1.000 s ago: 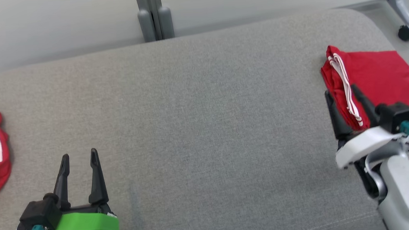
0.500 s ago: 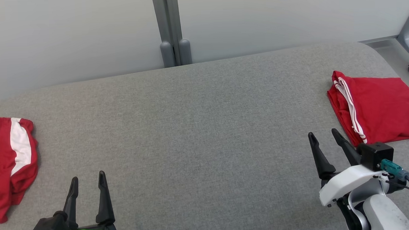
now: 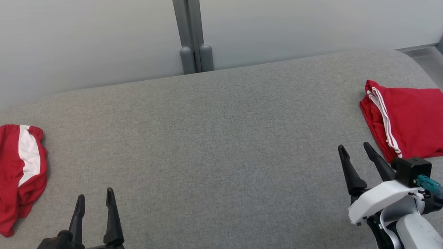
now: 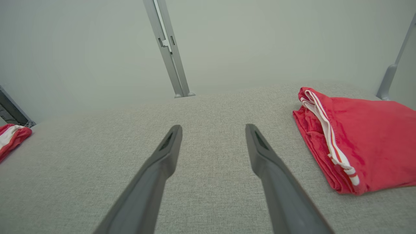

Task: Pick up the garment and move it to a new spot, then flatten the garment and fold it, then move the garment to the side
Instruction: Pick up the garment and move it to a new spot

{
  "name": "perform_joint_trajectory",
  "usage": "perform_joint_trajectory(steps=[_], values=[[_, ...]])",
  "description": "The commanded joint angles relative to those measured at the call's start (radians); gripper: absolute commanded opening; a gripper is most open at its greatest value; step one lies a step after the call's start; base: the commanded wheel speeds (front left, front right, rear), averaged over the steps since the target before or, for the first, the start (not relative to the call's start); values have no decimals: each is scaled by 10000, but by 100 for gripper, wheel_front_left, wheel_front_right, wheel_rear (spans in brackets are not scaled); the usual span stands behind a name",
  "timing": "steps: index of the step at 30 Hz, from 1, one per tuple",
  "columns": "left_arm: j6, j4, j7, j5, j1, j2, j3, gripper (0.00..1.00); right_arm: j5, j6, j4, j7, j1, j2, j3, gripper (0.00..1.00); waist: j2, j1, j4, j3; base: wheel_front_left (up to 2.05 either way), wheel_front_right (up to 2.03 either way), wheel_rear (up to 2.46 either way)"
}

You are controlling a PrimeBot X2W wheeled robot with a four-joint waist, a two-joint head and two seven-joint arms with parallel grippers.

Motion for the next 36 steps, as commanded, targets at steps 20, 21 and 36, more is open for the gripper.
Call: perform_joint_trajectory(steps=[20, 21, 36], values=[[139, 100, 0, 406, 106, 19, 211, 100, -114, -14, -286, 240, 467, 135, 172, 100, 0, 1, 2116, -213, 0, 0, 0], [123, 94, 1, 425, 122, 19, 221, 100, -105, -14, -291, 232, 498, 120, 148, 100, 0, 1, 2288, -226, 0, 0, 0], [-55, 87, 1, 562, 327, 17, 754, 100, -112, -14, -199, 185, 388, 259, 648, 100, 0, 1, 4502, -311, 0, 0, 0]])
